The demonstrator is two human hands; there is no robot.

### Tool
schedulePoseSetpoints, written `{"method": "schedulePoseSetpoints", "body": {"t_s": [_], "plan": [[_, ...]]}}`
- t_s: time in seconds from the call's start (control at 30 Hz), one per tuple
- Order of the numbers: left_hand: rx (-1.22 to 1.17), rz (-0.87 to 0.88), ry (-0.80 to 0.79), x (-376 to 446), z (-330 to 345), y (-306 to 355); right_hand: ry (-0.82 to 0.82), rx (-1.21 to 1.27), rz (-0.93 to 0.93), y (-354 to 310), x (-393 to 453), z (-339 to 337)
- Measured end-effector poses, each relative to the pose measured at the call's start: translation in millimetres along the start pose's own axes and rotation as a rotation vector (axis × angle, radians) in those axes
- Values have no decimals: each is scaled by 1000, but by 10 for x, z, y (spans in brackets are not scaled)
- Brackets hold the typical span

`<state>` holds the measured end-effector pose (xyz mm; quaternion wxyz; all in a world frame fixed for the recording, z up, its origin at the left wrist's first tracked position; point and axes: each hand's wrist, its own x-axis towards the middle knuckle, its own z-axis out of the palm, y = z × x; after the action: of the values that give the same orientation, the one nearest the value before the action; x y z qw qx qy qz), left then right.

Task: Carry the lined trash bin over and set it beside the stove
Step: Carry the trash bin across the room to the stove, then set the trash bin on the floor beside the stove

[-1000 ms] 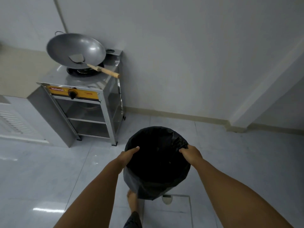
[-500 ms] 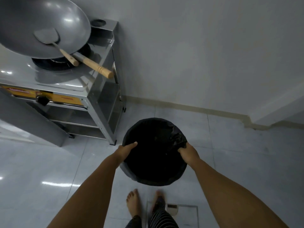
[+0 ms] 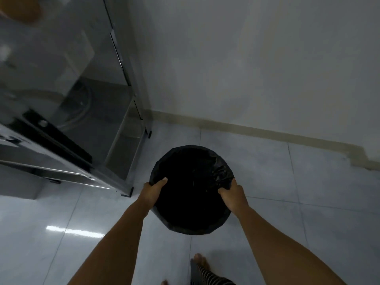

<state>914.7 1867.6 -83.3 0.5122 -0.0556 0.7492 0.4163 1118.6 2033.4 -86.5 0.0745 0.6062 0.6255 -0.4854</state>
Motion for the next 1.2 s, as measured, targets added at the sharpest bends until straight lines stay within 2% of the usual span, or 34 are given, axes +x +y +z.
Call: {"method": "schedulePoseSetpoints", "body": {"t_s": [0.13,0.37,0.5,0.73,0.9,1.2], "plan": [[-2,17,52,693,112,-256,27,21,-12,254,692,385],[68,40,158,1268,275,-512,119,-70,3,229,994,770],[192,113,235,1447,360,-535,200,-103,-47,312,1073,874],[544,288,342,1571,496,-395,393,-171,-182,324,1356,1087],[583,361,403,1942,562,-47,473,-217,-261,-1,1867,1013],[586,290,373,2610,670,845,584,-204,-361,-620,2769,798]]}}
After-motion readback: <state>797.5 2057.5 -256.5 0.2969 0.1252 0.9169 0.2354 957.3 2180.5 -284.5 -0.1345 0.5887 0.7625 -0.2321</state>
